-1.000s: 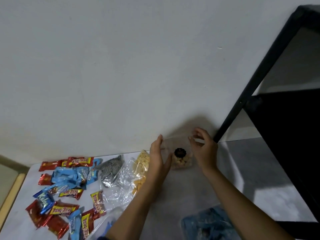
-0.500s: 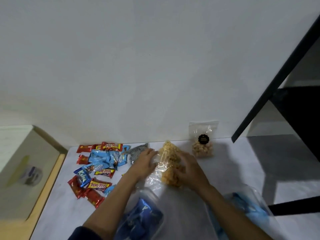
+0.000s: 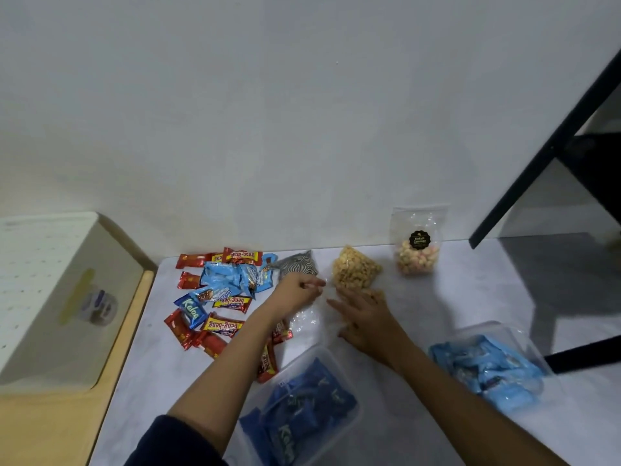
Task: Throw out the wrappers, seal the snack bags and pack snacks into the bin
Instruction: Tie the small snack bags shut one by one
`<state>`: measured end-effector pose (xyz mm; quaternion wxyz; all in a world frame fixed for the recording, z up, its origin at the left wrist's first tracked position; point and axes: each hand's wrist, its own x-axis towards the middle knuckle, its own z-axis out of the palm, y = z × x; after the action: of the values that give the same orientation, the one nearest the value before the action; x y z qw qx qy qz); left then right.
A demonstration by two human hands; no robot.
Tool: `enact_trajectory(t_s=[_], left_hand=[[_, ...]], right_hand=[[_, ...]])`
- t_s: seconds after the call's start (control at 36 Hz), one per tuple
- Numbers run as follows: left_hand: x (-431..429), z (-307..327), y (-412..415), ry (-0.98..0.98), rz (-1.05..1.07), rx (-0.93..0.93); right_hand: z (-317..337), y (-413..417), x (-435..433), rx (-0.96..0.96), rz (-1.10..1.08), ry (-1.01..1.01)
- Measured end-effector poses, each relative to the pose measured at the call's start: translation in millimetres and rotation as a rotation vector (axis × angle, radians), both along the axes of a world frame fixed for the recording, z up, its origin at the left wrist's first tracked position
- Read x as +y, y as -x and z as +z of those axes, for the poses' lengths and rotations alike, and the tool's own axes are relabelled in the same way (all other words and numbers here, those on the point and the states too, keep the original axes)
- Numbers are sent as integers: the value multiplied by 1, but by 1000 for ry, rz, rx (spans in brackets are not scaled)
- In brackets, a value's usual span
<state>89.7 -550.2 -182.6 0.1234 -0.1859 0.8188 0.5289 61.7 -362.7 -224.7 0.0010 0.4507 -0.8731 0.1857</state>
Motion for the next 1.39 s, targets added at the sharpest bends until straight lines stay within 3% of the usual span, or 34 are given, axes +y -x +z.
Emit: enact_trajectory(t_s=[0.17, 0.33, 0.47, 0.58, 0.64, 0.72, 0.92, 1.06, 1.14, 1.25, 1.39], left_hand=[[8, 18, 6, -65, 36, -26], [21, 34, 18, -81, 133, 25], [27, 46, 19, -399, 272, 47], [34, 50, 13, -490, 285, 51], [36, 50, 8, -427, 244, 82], [41, 47, 1, -162, 172, 131], [61, 47, -4, -15, 147, 276], [66, 42, -10, -108, 128, 289], [69, 43, -14, -42, 77, 350], [71, 40, -21, 17, 35, 414], [74, 33, -27, -81, 86, 391]], right_hand=[[1, 2, 11, -65, -17, 190], [9, 3, 20, -343, -154, 435], [26, 0, 33, -471, -237, 603], [32, -7, 41, -573, -345, 640], [33, -9, 42, -611, -379, 662], [32, -13, 46, -665, -451, 701], [38, -16, 61, -572, -531, 726], [47, -17, 73, -536, -553, 755], [51, -15, 80, -561, -598, 770], [64, -11, 90, -593, -630, 733], [76, -10, 95, -564, -629, 626]])
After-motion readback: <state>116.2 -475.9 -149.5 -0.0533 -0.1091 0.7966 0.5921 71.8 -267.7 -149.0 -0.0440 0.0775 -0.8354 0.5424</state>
